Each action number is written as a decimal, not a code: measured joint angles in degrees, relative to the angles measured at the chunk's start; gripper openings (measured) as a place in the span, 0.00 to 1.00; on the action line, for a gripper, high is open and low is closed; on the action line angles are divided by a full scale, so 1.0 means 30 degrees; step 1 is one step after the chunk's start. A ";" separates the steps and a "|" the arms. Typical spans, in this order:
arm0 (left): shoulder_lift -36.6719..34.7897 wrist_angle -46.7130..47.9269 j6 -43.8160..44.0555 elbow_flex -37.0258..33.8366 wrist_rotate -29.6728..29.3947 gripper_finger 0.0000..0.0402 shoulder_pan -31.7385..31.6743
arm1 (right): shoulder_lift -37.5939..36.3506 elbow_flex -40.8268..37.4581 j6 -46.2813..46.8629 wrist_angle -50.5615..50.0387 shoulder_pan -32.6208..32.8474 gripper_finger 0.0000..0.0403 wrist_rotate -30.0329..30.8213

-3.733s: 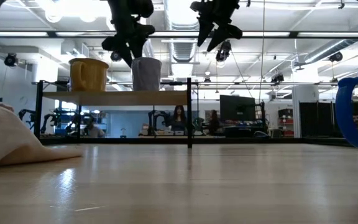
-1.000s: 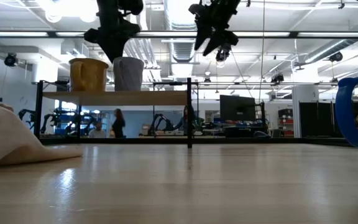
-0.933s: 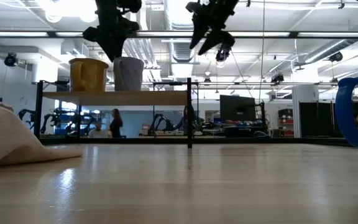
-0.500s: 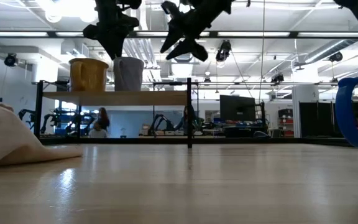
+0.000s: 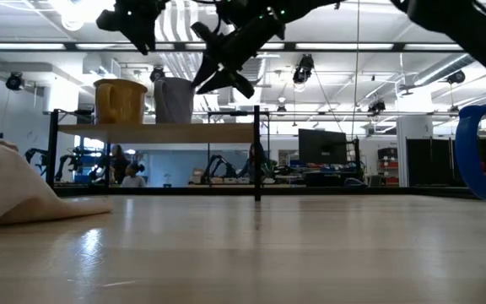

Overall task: Stack small to large cups/mugs on shelf
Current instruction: Put the light blue mug on the shelf

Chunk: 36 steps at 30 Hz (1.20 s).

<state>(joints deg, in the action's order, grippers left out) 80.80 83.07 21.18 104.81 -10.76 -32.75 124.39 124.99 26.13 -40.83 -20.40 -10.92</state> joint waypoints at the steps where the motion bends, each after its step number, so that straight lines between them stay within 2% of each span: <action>1: -0.0183 -0.0009 0.0232 0.0000 -0.0006 0.27 0.0075 | 0.0271 0.0370 -0.0012 -0.0179 -0.0007 0.19 -0.0002; 8: -0.1078 -0.0052 0.0324 0.0000 -0.0066 0.27 0.0109 | 0.1990 0.3082 -0.0733 -0.1496 -0.0040 0.18 0.0067; 12: -0.1109 -0.0108 0.0320 -0.0007 -0.0066 0.27 0.0102 | 0.2153 0.3213 -0.0838 -0.1798 -0.0138 0.18 0.0244; 16: -0.0982 -0.0248 0.0160 -0.0038 -0.0067 0.27 0.0102 | 0.1849 0.3208 -0.0877 -0.3360 -0.0175 0.18 0.2780; 18: -0.0928 -0.0633 -0.0109 -0.0086 -0.0073 0.27 0.0102 | 0.1756 0.3297 -0.1172 -0.3606 -0.0283 0.18 0.3380; 23: -0.0666 -0.1135 -0.0370 -0.0087 -0.0085 0.27 0.0124 | 0.1708 0.3329 -0.1061 -0.3273 -0.0519 0.18 0.1820; 36: -0.0599 -0.1110 -0.0805 -0.0087 -0.0168 0.27 0.0153 | 0.1708 0.3307 -0.1071 -0.2037 -0.0811 0.18 0.1648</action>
<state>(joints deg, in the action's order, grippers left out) 79.00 79.75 18.76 104.55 -11.27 -32.29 129.51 134.91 22.92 -46.94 -22.84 -5.98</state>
